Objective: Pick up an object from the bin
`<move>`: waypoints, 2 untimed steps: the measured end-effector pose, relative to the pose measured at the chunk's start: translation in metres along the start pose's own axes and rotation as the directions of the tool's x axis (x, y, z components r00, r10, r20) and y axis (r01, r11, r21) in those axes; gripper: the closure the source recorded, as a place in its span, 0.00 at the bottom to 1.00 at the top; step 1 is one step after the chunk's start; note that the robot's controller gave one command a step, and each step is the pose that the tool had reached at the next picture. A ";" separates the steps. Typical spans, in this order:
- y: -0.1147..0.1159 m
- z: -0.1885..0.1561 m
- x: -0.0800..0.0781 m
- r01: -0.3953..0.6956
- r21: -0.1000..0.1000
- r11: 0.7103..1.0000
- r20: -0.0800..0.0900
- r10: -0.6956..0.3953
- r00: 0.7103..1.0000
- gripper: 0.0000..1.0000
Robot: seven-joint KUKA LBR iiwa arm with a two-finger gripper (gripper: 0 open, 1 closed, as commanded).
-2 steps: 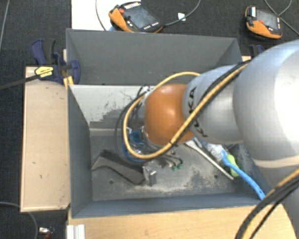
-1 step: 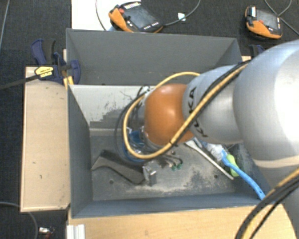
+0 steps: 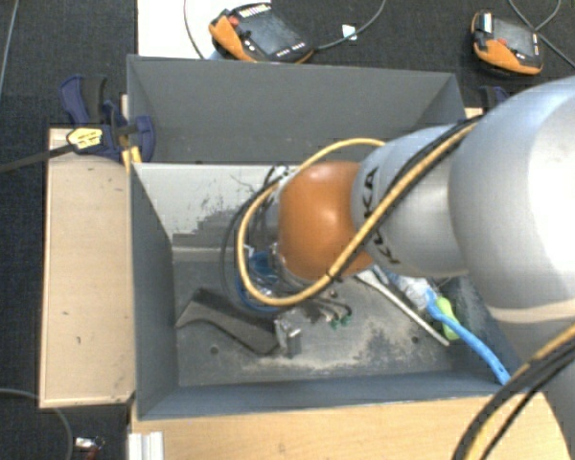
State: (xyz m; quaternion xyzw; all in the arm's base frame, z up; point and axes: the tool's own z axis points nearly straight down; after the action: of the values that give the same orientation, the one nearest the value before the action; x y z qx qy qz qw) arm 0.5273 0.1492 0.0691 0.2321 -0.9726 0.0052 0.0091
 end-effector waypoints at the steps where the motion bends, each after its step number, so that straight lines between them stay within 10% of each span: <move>1: -0.001 -0.011 0.003 -0.001 0.001 1.000 -0.010 0.001 1.000 1.00; 2: -0.002 -0.026 0.003 -0.002 0.002 1.000 -0.009 0.002 1.000 1.00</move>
Offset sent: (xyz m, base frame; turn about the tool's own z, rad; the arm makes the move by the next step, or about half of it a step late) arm -0.0016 -0.0016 0.0091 0.0008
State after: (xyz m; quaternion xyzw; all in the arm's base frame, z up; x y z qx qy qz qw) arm 0.5256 0.1466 0.0952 0.2313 -0.9728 0.0070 0.0132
